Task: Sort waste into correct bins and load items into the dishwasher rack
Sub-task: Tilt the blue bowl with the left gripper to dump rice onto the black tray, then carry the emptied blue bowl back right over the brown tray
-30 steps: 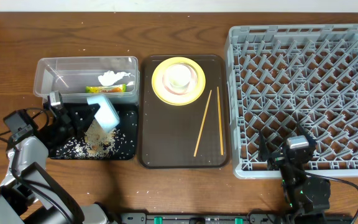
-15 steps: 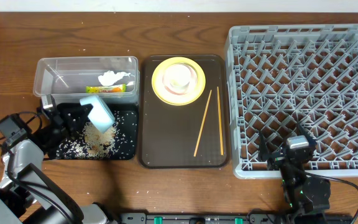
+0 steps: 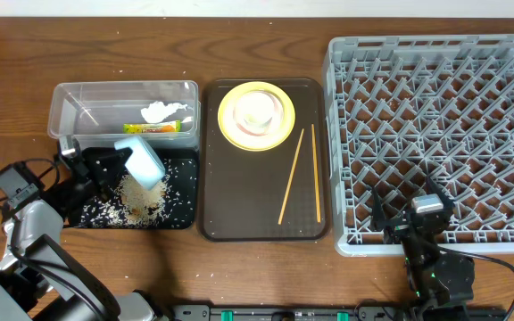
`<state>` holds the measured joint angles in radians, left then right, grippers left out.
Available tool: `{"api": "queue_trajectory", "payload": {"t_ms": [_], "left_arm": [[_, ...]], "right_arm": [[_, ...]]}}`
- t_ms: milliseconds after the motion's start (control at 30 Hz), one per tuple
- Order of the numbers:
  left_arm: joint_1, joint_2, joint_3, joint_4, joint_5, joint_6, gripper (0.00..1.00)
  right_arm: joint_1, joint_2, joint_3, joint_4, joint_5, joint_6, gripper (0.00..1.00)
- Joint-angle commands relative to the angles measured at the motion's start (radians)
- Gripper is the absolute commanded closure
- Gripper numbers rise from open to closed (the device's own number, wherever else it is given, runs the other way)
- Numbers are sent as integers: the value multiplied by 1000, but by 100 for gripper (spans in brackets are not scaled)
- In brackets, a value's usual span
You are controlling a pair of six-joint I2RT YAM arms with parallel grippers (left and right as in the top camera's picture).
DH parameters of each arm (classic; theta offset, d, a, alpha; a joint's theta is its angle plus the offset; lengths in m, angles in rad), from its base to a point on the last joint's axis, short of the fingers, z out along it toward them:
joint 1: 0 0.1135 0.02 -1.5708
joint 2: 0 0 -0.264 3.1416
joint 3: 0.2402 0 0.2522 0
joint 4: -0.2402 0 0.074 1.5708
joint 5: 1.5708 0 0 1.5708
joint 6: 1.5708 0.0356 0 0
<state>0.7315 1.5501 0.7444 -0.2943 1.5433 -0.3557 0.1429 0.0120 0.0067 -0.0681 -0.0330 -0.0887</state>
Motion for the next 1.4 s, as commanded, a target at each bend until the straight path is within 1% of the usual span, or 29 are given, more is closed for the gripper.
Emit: {"api": "queue_trajectory", "payload": {"t_ms": [0, 67, 100, 133, 167, 200, 267, 333, 467, 533, 667, 833, 1033, 1167, 1300, 1367], "left_arm": [[3, -23, -3, -10, 28, -26, 94], [5, -24, -3, 38, 28, -39, 94], [5, -24, -3, 45, 28, -73, 94], [3, -25, -3, 24, 29, -116, 94], [0, -31, -3, 2, 28, -129, 94], [-4, -38, -3, 5, 28, -121, 94], [-3, -47, -3, 62, 28, -112, 94], [-6, -50, -3, 45, 29, -158, 94], [-11, -53, -3, 72, 28, -164, 94], [-14, -55, -3, 49, 28, -193, 94], [-21, -59, -3, 68, 15, -177, 94], [-23, -77, -2, 69, 0, -194, 94], [-38, -207, 23, 77, -129, -287, 94], [-103, -339, 32, 75, -245, -316, 94], [-246, -460, 32, 44, -385, -316, 94], [-351, -507, 32, 8, -497, -315, 94]], "right_arm": [[8, -5, -1, -4, 3, -10, 1], [8, -6, -1, -4, 3, -10, 1], [8, -5, -1, -4, 3, -10, 1], [8, -5, -1, -4, 3, -10, 1], [8, -5, -1, -4, 3, -10, 1], [8, -5, -1, -4, 3, -10, 1], [8, -5, -1, -4, 3, -10, 1], [8, -5, -1, -4, 3, -10, 1], [8, -5, -1, -4, 3, -10, 1], [8, -5, -1, -4, 3, -10, 1], [8, -5, -1, -4, 3, -10, 1], [8, -5, -1, -4, 3, -10, 1], [8, -5, -1, -4, 3, -10, 1], [8, -5, -1, -4, 3, -10, 1], [8, -5, -1, -4, 3, -10, 1], [8, -5, -1, -4, 3, -10, 1]]}}
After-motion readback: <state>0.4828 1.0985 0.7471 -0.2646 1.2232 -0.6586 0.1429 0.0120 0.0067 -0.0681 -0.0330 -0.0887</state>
